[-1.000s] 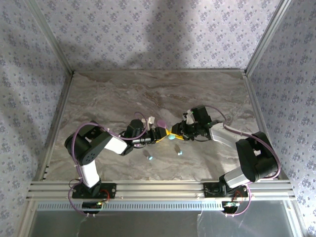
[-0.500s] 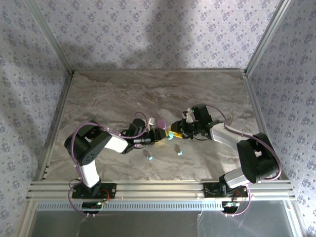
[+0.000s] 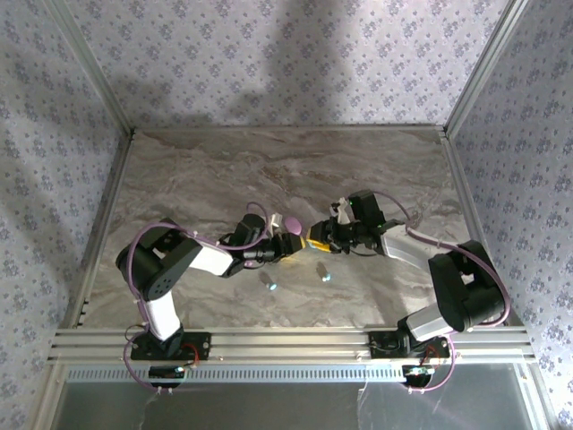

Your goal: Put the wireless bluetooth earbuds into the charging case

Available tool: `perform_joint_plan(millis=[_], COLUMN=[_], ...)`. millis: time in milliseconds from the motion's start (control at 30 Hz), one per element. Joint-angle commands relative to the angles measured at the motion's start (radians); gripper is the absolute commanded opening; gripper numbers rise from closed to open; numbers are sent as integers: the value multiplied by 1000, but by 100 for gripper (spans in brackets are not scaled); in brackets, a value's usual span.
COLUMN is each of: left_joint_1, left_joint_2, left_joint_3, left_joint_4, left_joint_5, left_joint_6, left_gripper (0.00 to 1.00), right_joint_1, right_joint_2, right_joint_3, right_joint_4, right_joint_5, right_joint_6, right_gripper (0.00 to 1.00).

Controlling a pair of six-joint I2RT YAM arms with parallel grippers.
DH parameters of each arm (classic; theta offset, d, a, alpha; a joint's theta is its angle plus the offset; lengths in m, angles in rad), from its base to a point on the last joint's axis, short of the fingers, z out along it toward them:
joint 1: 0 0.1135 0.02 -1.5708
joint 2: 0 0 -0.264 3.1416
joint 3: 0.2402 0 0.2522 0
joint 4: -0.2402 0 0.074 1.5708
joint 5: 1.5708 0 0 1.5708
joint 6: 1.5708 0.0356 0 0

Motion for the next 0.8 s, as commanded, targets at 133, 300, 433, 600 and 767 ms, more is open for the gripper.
perform_joint_plan(millis=[133, 300, 433, 600, 767], left_joint_1=[27, 55, 62, 65, 65], left_joint_2=[-24, -99, -143, -161, -164], left_joint_3=[9, 2, 10, 11, 9], left_joint_4=[-67, -148, -208, -233, -233], left_joint_5=[-12, -30, -44, -48, -48], left_joint_6=[34, 75, 105, 116, 118], left_gripper=[54, 50, 51, 52, 53], right_joint_1=[-8, 7, 14, 14, 11], right_joint_2=[-14, -15, 17, 42, 120], right_joint_3=[37, 84, 114, 187, 257], right_joint_4=[-147, -271, -311, -398, -423], right_joint_5=[96, 235, 280, 389, 415], right_joint_6=[-103, -157, -186, -277, -351], right_gripper=[37, 52, 60, 68, 73])
